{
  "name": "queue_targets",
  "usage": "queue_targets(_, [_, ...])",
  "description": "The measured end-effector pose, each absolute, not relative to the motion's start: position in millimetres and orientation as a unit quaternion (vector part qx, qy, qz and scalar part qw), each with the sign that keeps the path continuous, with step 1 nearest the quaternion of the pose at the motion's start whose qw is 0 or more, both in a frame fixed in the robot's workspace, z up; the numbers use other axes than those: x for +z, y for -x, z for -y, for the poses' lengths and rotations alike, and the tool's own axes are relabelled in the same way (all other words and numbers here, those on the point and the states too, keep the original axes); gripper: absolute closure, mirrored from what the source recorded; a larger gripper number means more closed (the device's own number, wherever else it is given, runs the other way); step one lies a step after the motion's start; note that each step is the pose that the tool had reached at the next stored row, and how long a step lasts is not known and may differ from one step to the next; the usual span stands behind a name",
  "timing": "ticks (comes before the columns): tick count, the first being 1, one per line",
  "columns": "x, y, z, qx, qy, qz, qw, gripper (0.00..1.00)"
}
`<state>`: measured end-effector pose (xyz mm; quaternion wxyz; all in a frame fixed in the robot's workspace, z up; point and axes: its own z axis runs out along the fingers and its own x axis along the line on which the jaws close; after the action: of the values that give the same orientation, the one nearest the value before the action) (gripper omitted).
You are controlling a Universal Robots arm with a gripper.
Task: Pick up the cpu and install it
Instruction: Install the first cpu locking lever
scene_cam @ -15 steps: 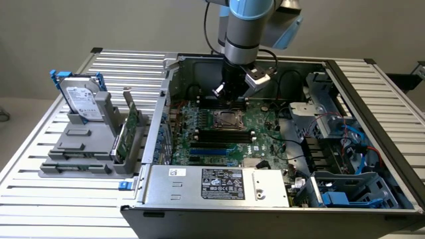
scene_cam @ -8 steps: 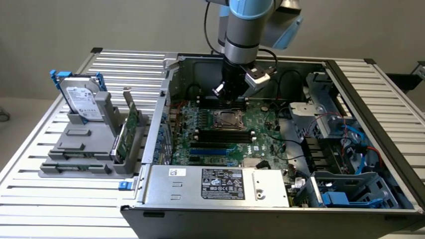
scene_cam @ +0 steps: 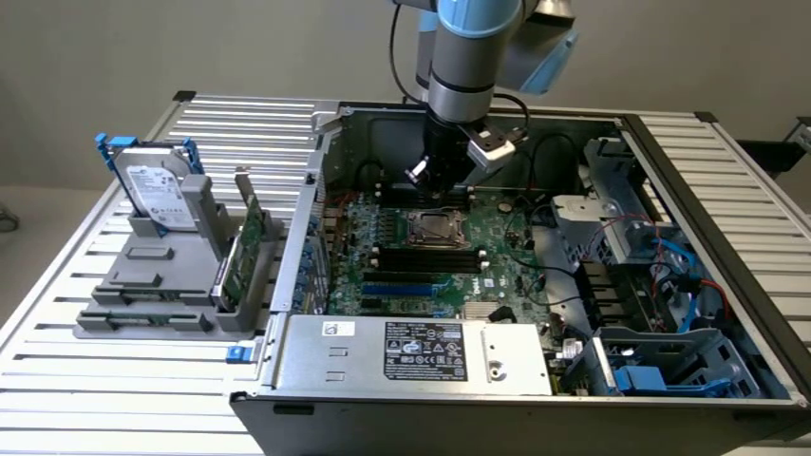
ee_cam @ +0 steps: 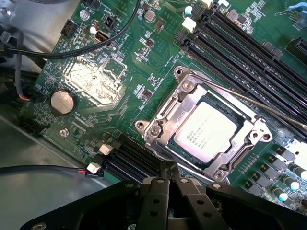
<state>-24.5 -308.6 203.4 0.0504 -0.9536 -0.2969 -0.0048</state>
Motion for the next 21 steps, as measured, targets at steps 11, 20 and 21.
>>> queue_targets(11, [202.4,23.6,308.2,-0.005,0.954,0.297,0.050,0.89])
queue_targets(20, [202.1,21.8,307.8,-0.004,0.954,0.297,0.047,0.89])
queue_targets(21, [202.1,21.7,307.8,-0.004,0.954,0.297,0.046,0.89])
